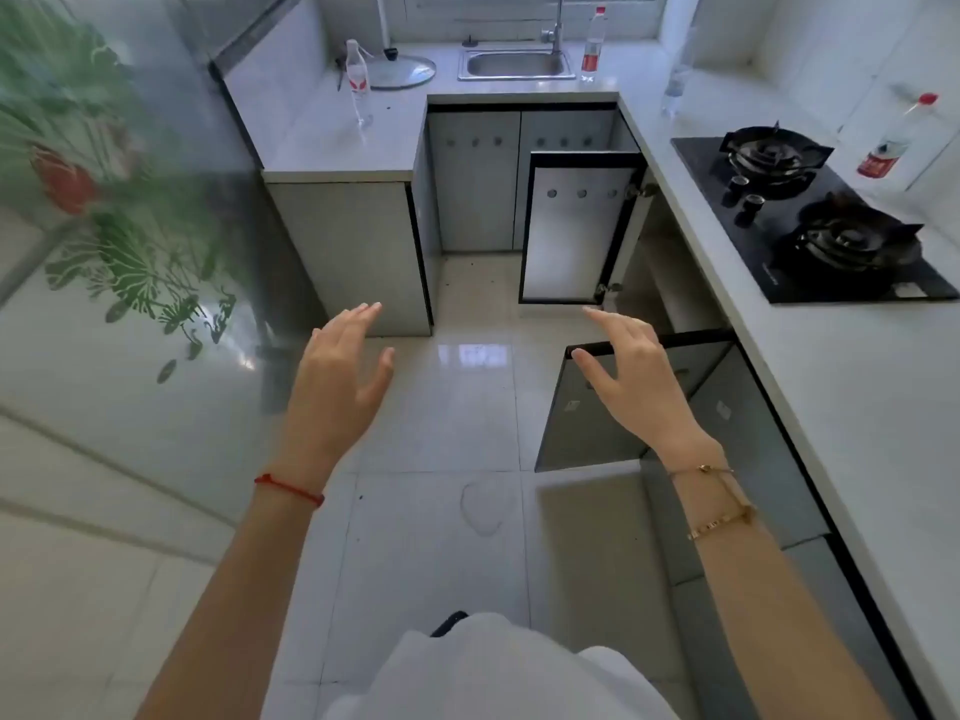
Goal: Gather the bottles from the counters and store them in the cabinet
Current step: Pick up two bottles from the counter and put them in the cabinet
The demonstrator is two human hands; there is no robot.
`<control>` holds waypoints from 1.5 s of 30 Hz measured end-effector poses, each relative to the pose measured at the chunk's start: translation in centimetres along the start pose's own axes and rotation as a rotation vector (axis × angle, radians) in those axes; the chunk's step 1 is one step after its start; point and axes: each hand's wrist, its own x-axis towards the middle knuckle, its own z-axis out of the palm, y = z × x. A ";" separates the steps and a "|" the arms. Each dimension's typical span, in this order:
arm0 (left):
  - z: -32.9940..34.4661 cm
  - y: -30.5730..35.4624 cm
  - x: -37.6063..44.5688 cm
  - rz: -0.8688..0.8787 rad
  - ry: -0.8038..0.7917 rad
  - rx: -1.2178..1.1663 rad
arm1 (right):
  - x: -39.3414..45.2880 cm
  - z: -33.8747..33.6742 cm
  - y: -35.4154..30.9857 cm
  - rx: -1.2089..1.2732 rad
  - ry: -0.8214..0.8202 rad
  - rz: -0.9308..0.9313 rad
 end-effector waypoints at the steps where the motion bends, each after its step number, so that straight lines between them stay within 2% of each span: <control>1: 0.3 -0.1 0.1 -0.005 0.015 -0.002 | 0.3 0.2 0.3 0.008 0.010 -0.001; 9: 2.5 -1.9 2.4 -0.068 0.036 0.011 | 3.8 2.7 2.3 0.021 -0.050 0.024; 15: 5.1 -5.2 8.3 -0.092 0.021 0.010 | 10.4 6.2 4.6 0.007 -0.067 0.030; 22: 7.2 -10.9 21.4 -0.112 0.007 -0.014 | 24.5 10.0 5.5 0.012 -0.069 0.021; 29: 9.0 -15.0 35.3 -0.085 -0.023 -0.013 | 38.7 11.8 5.9 0.027 0.019 0.018; 39: 15.2 -17.9 52.0 -0.083 -0.078 -0.044 | 53.9 14.1 11.8 0.057 -0.008 0.095; 45: 19.8 -19.2 64.0 -0.124 -0.020 -0.050 | 67.9 14.6 16.6 0.067 -0.037 0.021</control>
